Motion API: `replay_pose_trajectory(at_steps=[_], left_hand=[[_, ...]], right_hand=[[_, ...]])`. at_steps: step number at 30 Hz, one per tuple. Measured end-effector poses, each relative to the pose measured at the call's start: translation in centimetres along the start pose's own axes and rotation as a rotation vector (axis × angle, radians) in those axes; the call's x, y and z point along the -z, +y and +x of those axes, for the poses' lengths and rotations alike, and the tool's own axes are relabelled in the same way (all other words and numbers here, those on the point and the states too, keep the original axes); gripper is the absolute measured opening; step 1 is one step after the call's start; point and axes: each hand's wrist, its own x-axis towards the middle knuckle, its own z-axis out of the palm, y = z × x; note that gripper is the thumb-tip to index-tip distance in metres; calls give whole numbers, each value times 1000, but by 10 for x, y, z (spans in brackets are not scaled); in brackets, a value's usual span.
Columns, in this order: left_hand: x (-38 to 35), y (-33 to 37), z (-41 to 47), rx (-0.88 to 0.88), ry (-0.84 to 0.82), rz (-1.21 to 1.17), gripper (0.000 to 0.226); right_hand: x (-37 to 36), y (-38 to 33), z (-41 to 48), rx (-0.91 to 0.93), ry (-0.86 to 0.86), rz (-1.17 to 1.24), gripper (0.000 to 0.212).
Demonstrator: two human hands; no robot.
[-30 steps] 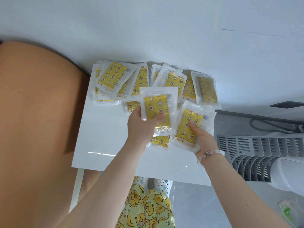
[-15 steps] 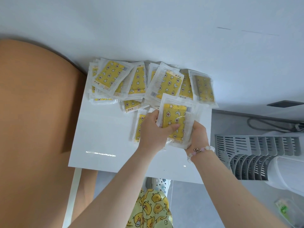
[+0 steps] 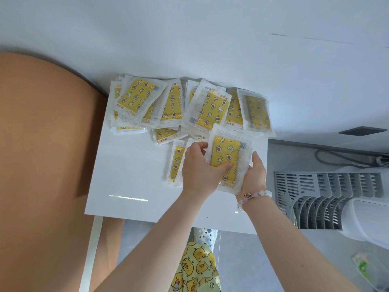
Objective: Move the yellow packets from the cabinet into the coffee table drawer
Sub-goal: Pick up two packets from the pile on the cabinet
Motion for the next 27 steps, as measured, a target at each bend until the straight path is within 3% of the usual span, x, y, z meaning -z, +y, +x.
replay_pose_trajectory(at_steps=[6,13,20,24,27], left_hand=[[3,4,4,93,-168,-82,51],[17,-3,8,224,-317,-348,22],[25,-4,7,355,-336,-528,28],[37,4,4,386,-397,-647,41],[48,14,0,372,-435,-713,36]], right_hand=[[4,0,1,36,-16,-36,44],[10,-1,2,51,-69,-8,51],[9,1,-3,-35,-257,-108,68],[2,-8,-14,-55,-349,-51,33],[-2,-14,-21,5,-346,-127,53]])
